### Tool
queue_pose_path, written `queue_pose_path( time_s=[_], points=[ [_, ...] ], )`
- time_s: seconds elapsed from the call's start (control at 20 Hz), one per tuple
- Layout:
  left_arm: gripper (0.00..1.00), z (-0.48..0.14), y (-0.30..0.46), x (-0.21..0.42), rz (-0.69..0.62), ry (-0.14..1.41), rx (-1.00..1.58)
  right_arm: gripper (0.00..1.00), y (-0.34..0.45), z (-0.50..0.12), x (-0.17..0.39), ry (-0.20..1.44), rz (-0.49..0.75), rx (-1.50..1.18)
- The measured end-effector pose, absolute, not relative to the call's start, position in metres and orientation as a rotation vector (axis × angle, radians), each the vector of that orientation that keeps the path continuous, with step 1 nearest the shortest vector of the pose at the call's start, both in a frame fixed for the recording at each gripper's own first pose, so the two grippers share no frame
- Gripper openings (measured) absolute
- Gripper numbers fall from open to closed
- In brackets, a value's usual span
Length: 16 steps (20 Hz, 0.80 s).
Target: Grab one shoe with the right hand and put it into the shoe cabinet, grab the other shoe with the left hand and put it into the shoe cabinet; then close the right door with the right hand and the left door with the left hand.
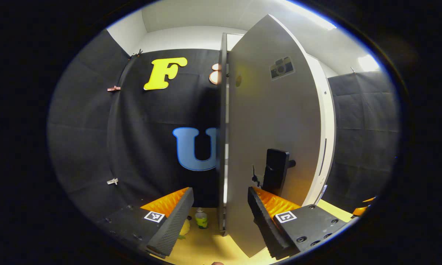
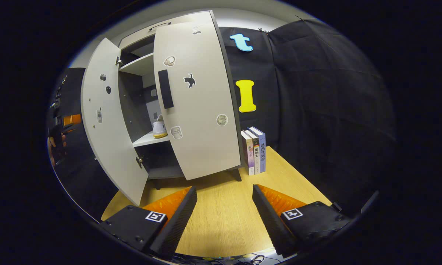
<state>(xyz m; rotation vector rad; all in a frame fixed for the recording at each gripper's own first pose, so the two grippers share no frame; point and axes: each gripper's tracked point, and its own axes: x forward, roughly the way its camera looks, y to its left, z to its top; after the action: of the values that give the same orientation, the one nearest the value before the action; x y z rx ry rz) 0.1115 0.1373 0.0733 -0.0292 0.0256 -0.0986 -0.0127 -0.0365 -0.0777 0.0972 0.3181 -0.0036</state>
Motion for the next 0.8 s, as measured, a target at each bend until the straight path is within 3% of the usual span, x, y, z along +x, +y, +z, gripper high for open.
queue_pose_path(
  time_s=[0.35,0.5,0.8],
  points=[
    [0.94,0.078,0.047,0.124,-0.229,-0.028,0.03,0.99,-0.049,-0.076,-0.016,0.309,-0.042,0.09],
    [1.0,0.076,0.03,0.112,-0.212,-0.06,0.12,0.99,-0.042,-0.075,-0.02,0.312,-0.033,0.097],
    [0.96,0.036,0.007,0.058,-0.18,-0.014,0.005,0.99,-0.013,-0.064,-0.014,0.28,0.037,0.078]
  ],
)
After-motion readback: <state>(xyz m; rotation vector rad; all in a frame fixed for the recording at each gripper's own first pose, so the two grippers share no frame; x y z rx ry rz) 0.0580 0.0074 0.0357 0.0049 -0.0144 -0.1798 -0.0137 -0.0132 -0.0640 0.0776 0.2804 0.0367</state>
